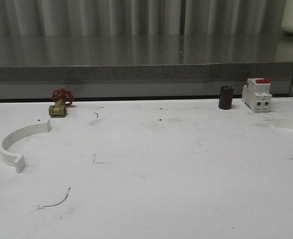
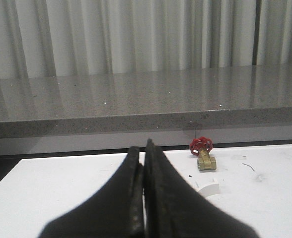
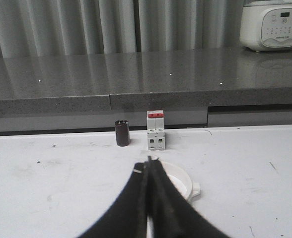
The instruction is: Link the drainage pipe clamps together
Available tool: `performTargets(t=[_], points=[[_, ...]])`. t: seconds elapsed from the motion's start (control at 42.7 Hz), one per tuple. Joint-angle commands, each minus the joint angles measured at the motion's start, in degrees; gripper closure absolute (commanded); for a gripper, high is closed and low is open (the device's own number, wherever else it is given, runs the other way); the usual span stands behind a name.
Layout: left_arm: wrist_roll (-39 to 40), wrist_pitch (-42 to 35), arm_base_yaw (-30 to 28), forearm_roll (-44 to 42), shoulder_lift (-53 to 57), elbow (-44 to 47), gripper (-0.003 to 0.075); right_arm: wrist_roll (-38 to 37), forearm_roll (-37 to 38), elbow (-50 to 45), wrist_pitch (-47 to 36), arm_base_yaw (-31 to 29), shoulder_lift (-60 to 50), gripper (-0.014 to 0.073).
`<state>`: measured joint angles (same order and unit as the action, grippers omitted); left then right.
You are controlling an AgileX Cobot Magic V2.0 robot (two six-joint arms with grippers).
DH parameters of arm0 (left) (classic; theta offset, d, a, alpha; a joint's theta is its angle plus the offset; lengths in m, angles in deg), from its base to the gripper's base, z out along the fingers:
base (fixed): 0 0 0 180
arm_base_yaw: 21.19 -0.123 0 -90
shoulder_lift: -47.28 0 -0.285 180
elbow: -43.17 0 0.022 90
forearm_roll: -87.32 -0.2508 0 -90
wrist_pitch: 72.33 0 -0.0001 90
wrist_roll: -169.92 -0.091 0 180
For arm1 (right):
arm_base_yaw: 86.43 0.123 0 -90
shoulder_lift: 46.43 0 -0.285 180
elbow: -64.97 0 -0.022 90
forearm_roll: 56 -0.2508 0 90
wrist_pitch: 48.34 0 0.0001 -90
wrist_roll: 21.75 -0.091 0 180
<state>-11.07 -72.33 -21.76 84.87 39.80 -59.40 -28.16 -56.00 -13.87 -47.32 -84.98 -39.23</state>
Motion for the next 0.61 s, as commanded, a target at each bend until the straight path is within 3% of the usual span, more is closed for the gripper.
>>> performTargets(t=[0.0,0.586], points=[[0.4,-4.7,0.4,0.0,0.6,1.4,0.0741,0.0,0.9,0.3,-4.6,-0.4,-0.9,0.0661],[0.4,-4.7,0.4,0.0,0.6,1.4,0.0741,0.0,0.9,0.3,-5.5,-0.4,-0.9,0.0661]])
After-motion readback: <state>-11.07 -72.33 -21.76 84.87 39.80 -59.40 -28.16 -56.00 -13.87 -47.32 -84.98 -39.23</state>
